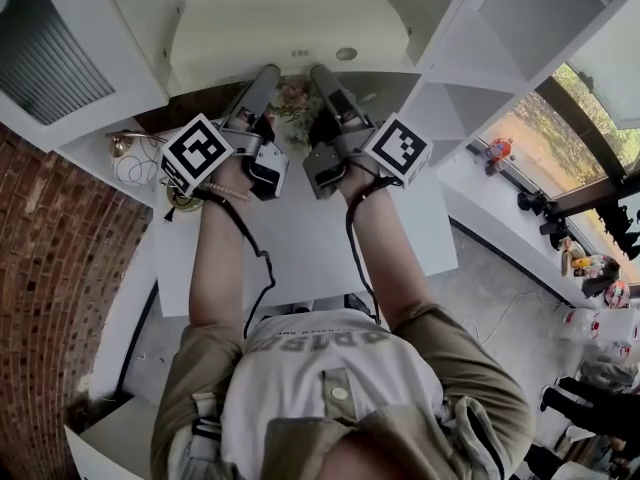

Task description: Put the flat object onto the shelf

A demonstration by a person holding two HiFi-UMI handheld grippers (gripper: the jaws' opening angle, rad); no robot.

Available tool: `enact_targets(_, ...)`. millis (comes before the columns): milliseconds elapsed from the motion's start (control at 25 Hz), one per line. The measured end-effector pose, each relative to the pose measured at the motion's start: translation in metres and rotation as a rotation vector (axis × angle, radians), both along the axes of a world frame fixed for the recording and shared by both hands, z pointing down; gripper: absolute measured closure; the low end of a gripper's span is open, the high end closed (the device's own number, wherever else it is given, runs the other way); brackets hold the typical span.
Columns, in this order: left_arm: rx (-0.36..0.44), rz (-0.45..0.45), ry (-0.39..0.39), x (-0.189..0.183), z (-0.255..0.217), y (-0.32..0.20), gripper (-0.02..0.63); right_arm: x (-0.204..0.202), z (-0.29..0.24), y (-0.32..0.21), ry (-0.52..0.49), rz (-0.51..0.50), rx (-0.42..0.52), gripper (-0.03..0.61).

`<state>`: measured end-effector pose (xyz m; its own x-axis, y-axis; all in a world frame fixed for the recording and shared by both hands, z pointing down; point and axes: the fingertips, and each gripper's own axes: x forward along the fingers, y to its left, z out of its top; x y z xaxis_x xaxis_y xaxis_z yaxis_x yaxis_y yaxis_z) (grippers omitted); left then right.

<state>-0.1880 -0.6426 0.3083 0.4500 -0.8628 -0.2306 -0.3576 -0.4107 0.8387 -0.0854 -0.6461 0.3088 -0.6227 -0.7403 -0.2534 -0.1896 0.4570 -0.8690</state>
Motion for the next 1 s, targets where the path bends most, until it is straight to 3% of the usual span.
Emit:
enact_targets(360, -0.014, -0.022, -0.043, -0.002, 0.001, 0.002, 0.256, 0.007, -0.001, 0.006, 0.005, 0.009, 0.022, 0.282)
enact_targets(440, 0.006, -0.018, -0.091, 0.003, 0.0, 0.01, 0.256, 0.009, -0.005, 0.012, 0.026, 0.008, 0.063, 0.282)
enact_targets(520, 0.04, -0.027, -0.205, 0.01, -0.002, 0.023, 0.256, 0.016, -0.006, 0.022, 0.106, 0.037, 0.118, 0.287)
enact_targets(760, 0.148, -0.117, -0.681, 0.032, 0.006, 0.077, 0.328, 0.044, 0.002, 0.068, 0.452, 0.19, 0.29, 0.345)
enact_targets(1000, 0.231, -0.259, -0.957, 0.05, 0.015, 0.139, 0.414, 0.07, 0.019, 0.129, 0.704, 0.285, 0.391, 0.41)
